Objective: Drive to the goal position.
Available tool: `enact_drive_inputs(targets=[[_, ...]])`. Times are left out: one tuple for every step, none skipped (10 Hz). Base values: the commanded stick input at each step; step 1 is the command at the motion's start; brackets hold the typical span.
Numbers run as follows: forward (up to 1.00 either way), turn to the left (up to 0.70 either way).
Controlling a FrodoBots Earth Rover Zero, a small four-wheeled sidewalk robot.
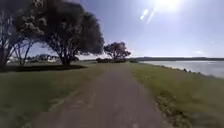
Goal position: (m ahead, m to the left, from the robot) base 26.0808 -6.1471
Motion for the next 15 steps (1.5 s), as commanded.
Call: enact_drive_inputs(targets=[[1.0, 0.0], [1.0, 0.0], [1.0, 0.0], [1.0, 0.0], [1.0, 0.0], [1.0, 0.0], [1.0, 0.0], [1.0, 0.0], [1.0, 0.0], [1.0, 0.0], [1.0, 0.0], [1.0, 0.0], [1.0, 0.0], [1.0, 0.0], [1.0, 0.0]])
